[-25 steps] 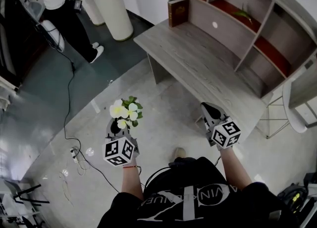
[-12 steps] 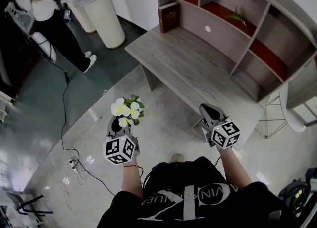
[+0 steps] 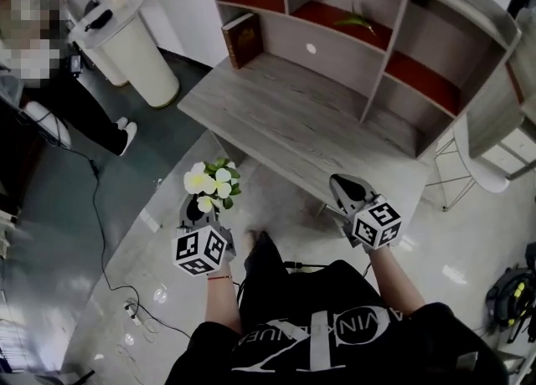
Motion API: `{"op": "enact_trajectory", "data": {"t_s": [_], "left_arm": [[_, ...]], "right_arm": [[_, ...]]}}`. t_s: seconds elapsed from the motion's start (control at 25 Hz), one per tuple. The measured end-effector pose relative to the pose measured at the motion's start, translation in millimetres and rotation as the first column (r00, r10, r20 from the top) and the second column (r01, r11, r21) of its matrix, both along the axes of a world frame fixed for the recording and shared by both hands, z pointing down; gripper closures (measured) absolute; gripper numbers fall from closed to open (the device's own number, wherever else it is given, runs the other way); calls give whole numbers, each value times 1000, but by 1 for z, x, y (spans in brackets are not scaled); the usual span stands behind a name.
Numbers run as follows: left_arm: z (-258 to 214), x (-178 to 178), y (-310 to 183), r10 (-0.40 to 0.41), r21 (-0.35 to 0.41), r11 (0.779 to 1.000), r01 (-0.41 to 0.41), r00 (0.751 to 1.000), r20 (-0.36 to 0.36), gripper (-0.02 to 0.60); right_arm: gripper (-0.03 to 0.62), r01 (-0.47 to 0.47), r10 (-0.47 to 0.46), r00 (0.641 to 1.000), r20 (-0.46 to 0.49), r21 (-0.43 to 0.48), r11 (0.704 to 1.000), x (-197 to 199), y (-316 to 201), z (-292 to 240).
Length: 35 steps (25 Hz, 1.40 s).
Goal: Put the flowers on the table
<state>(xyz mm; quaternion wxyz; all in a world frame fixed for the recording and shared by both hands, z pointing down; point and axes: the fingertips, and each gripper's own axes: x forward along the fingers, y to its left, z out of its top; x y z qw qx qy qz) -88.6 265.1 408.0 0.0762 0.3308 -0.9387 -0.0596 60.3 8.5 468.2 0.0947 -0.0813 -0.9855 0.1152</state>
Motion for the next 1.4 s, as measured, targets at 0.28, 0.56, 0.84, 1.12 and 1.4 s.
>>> {"op": "enact_trajectory", "data": {"t_s": [0.28, 0.56, 0.84, 1.12, 1.4], "left_arm": [[10, -58, -78, 166, 6, 986, -166, 985, -36, 571], [8, -129, -149, 323, -12, 946, -325, 945, -54, 571], [24, -174, -198, 428, -24, 901, -433, 898, -102, 571], [46, -194, -234, 514, -36, 851, -524, 844, -151, 571], [60, -200, -268, 601, -29, 788, -615, 777, -186, 571]], "right_arm": [[583, -127, 127, 991, -49, -1, 992, -16, -38, 9], [583, -271, 269, 961, -67, -10, 963, -55, -75, 6], [583, -359, 354, 929, -108, -25, 933, -81, -90, 17], [583, -422, 414, 900, -136, -34, 906, -97, -95, 29], [583, -505, 492, 858, -145, -73, 860, -97, -96, 37]]}}
